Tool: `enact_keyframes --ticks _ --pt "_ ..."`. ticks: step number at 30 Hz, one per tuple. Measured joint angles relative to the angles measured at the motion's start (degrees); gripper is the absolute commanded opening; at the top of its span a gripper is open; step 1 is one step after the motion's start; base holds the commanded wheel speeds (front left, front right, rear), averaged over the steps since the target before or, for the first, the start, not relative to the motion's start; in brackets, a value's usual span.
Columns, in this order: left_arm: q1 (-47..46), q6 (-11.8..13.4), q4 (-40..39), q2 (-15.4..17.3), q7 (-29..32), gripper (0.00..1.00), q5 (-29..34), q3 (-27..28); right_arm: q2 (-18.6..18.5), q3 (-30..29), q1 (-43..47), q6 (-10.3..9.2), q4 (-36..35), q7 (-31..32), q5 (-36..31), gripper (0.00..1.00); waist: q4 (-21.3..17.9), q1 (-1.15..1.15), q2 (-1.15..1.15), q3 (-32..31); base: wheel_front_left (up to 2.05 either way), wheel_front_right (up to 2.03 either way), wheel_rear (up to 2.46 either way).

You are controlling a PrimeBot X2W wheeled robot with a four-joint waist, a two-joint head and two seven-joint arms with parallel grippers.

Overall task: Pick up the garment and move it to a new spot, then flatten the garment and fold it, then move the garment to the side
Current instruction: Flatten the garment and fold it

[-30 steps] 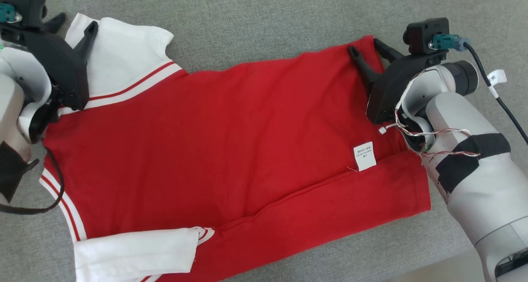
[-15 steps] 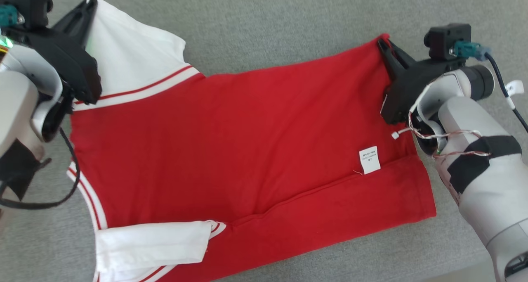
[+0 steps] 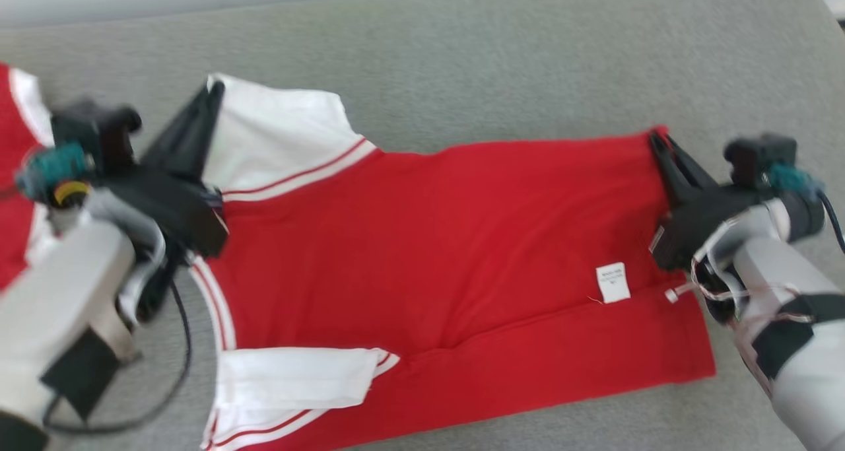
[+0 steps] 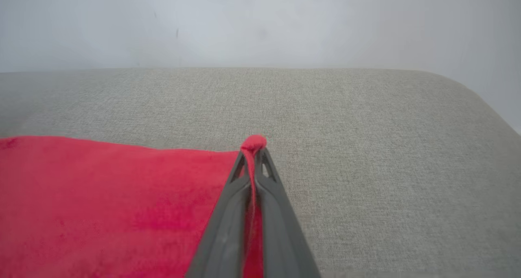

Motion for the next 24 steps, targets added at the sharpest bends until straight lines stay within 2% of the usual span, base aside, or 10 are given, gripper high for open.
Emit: enact_keyframes --ticks 5,9,13,17,24 --pt "10.2 3.2 -10.1 -0.1 -0.2 0.0 1.0 4.9 -1.7 -1.0 4.3 0.0 -1.8 -1.8 0.9 0.0 2.5 0.0 0.0 -2.2 0.0 0.0 0.0" --pt "18.8 5.1 -16.6 -1.5 -0.2 0.0 3.5 8.2 -2.7 -2.4 8.3 0.0 -3.8 -2.1 1.0 0.0 4.0 0.0 0.0 -4.2 0.0 0.0 0.0" --pt "26.1 6.5 -21.7 -3.0 -0.2 0.0 5.8 11.8 -3.6 -6.8 12.0 0.0 -8.5 -2.2 -0.8 0.0 5.1 0.0 0.0 -6.2 0.0 0.0 0.0" --pt "32.5 7.2 -24.4 -4.5 -0.2 0.0 7.7 13.5 -4.1 -10.4 17.1 0.0 -12.0 -2.3 -2.5 0.0 5.7 0.0 -0.01 -7.8 0.0 0.0 0.0" --pt "39.2 6.9 -25.3 -6.9 -0.2 0.0 9.8 15.7 -4.3 -14.1 23.0 0.0 -15.4 -2.3 -4.1 0.0 6.0 0.0 -0.01 -9.4 0.0 0.0 0.0"
